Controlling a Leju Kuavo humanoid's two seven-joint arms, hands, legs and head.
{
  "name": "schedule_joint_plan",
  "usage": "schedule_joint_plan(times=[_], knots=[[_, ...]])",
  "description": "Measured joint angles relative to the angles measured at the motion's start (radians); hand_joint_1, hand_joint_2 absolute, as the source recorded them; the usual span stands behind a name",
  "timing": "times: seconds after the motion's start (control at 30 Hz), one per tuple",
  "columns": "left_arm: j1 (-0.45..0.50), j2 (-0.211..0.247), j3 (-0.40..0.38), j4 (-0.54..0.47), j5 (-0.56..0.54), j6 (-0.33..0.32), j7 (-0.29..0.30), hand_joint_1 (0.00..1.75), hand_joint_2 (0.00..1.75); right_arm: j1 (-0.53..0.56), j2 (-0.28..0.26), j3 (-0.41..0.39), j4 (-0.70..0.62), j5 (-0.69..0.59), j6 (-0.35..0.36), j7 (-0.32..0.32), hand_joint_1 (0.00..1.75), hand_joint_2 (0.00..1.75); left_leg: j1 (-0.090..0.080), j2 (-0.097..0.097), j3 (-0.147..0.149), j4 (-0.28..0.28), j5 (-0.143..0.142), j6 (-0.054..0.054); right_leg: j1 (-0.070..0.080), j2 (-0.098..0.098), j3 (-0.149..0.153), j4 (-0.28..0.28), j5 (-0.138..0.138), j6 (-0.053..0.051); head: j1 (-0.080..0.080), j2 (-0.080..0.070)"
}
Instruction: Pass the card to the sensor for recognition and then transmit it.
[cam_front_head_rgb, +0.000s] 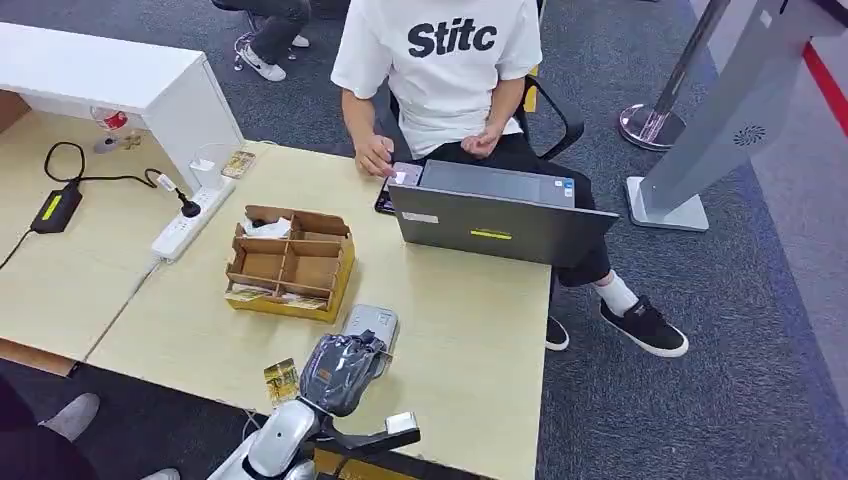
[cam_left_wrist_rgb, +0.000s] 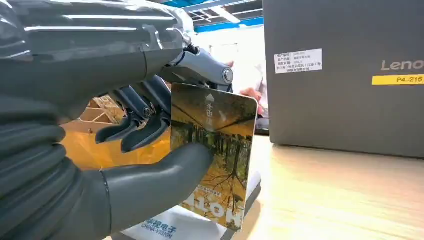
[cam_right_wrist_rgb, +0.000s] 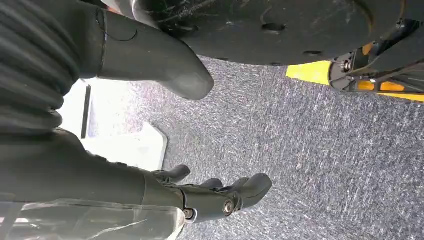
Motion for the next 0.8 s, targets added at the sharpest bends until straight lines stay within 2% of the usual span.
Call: schedule_joint_plan(times=[0.17, 0.37, 0.5, 0.63, 0.8], knots=[[-0.003, 0.000, 0.000, 0.024, -0.002, 0.003, 0.016, 1.75, 1.75, 0.000, 0.000, 0.004, 0.002, 0.000, 0.000, -0.004, 0.00, 1.75, 0.000, 0.000, 0.000, 0.000, 0.000, 0.000, 0.000, 0.000, 0.001, 0.000, 0.000, 0.000, 0.000, 0.000], [-0.005, 0.016, 0.011, 0.026, 0.016, 0.100, 0.008, 1.75, 1.75, 0.001, 0.000, 0.005, 0.004, -0.009, -0.002, -0.013, 0.00, 1.75, 0.000, 0.000, 0.001, 0.000, 0.001, -0.001, 0.000, 0.000, 0.000, 0.000, 0.000, 0.000, 0.000, 0.000], [-0.022, 0.055, 0.049, -0.067, 0.028, 0.105, 0.016, 1.75, 1.75, 0.004, 0.000, 0.011, 0.008, -0.009, -0.002, -0.020, 0.00, 1.75, 0.001, 0.000, 0.000, 0.000, 0.001, -0.001, 0.000, 0.000, 0.000, 0.001, 0.000, 0.000, 0.000, 0.000], [-0.066, 0.107, 0.122, -0.163, 0.102, 0.068, 0.015, 1.75, 1.75, 0.006, 0.000, 0.023, 0.010, -0.010, -0.001, -0.025, 0.00, 1.75, 0.001, 0.000, 0.001, 0.000, 0.001, -0.002, 0.000, 0.000, 0.000, 0.003, 0.001, 0.000, 0.000, 0.000], [-0.093, 0.152, 0.198, -0.230, 0.139, 0.047, 0.005, 1.75, 1.75, 0.009, 0.000, 0.028, 0.014, -0.010, -0.001, -0.026, 0.00, 1.75, 0.001, -0.001, 0.001, 0.000, 0.002, -0.002, 0.000, 0.000, 0.000, 0.003, 0.001, 0.000, 0.000, 0.000]])
